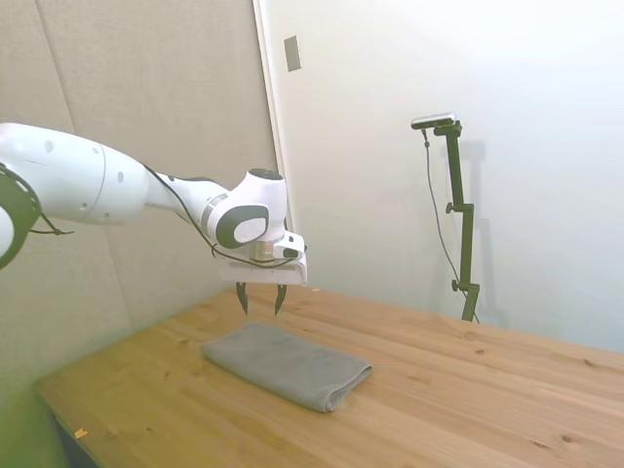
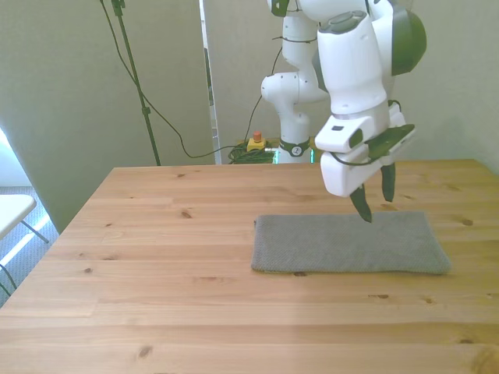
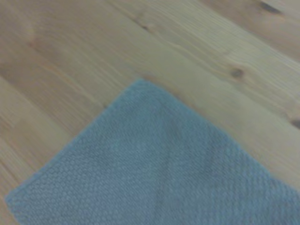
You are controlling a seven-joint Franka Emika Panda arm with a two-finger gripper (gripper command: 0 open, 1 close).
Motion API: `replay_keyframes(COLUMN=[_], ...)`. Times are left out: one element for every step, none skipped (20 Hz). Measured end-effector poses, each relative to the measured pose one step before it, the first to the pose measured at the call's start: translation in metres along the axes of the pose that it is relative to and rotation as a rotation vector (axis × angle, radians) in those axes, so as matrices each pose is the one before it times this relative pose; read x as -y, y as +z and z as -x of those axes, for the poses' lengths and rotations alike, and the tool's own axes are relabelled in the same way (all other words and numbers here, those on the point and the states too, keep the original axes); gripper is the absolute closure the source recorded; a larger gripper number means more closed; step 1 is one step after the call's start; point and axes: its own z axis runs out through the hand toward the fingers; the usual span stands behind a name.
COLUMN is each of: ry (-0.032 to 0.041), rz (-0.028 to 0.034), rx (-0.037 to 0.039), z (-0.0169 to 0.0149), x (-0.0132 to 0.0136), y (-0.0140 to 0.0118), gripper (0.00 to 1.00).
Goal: Unfold the towel
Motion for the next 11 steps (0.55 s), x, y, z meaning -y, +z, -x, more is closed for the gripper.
replay_keyframes(ry=[0.04076,0.04161,0.04151,0.0423,0.04093,0.042,0.04095,0.0391,0.03341,0.01779,0.00622], rz=[0.01562,0.0169,0.01741,0.01867,0.01983,0.01925,0.01507,0.01236,0.01217,0.00483,0.00021], rx=[-0.0177,-0.01747,-0.01446,-0.01287,-0.01479,-0.01228,-0.01732,-0.02111,-0.02325,-0.01437,-0.00515], z=[0.01059,0.01136,0.01095,0.01054,0.00958,0.01019,0.01023,0.00981,0.01023,0.0096,0.00884], x=[-0.00494,-0.00494,-0.00523,-0.00534,-0.00501,-0.00544,-0.00485,-0.00449,-0.00513,-0.0041,-0.00373], y=[-0.00407,-0.00254,-0.00099,-0.00116,-0.0032,-0.00507,-0.00844,-0.00947,-0.00938,-0.00708,-0.00415], gripper=[0.0,0.0,0.0,0.0,0.0,0.0,0.0,0.0,0.0,0.0,0.0])
